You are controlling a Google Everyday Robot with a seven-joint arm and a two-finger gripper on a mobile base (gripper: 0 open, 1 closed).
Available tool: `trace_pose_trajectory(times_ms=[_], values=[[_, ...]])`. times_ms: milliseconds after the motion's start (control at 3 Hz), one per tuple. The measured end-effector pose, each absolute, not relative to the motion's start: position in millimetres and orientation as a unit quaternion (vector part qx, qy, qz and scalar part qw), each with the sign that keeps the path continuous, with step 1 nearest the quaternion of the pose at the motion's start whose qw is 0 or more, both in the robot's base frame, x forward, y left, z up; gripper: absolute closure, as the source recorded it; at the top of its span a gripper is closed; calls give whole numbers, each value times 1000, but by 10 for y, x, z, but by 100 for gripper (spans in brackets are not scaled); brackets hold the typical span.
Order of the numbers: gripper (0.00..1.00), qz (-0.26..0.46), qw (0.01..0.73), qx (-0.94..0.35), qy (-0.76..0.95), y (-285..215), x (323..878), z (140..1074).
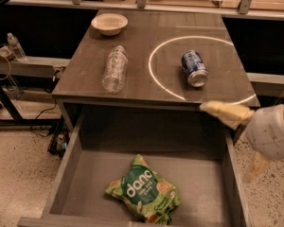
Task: Place green rice chip bag into top drawer
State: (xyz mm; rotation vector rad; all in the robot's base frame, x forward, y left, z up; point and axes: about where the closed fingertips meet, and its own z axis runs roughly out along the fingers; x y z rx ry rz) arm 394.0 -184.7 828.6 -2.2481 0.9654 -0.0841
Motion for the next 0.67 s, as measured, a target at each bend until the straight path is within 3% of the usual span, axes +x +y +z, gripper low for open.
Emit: trace_pose_trajectory(times_ms=[667], values=[[0, -214, 346, -829, 383, -2534, 4875, 9191]])
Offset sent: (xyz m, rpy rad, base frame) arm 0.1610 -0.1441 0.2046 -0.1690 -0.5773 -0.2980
